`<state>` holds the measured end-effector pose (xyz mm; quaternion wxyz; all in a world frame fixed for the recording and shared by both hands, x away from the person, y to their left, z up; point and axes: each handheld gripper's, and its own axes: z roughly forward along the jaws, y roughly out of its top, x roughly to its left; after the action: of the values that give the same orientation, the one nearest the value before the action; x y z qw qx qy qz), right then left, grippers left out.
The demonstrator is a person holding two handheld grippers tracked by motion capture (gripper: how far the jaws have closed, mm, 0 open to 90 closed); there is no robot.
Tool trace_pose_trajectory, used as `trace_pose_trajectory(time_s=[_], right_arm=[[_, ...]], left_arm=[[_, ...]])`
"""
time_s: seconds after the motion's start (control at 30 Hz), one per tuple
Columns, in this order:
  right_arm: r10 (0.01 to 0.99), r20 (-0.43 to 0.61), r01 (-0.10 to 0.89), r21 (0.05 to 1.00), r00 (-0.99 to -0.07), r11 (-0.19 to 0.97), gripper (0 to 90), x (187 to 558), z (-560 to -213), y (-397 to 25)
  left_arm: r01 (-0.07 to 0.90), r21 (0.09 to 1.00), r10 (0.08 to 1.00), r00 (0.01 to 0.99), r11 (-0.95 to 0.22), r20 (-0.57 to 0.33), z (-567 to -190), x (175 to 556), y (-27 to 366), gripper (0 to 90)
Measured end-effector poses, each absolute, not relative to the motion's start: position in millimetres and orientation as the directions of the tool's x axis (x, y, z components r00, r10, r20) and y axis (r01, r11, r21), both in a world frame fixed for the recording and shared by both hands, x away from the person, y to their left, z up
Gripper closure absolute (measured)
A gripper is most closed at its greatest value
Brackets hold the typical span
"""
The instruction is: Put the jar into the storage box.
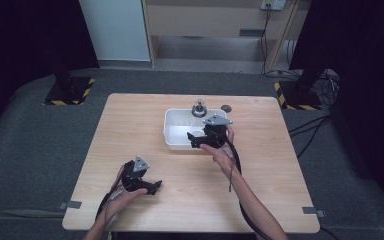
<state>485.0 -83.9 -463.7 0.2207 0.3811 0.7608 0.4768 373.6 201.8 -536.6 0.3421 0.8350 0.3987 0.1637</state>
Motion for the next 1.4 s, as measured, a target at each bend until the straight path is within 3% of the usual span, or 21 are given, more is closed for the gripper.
trace_pose_trajectory(time_s=[1.4], right_arm=[[0.740, 0.005, 0.324, 0.901, -0.672, 0.288, 3.2, 430.6, -475.3, -97.0]], left_arm=[[0.554, 0.701, 0.777, 0.629, -0.450, 0.002, -536.5, 373.6, 201.9, 0.0]])
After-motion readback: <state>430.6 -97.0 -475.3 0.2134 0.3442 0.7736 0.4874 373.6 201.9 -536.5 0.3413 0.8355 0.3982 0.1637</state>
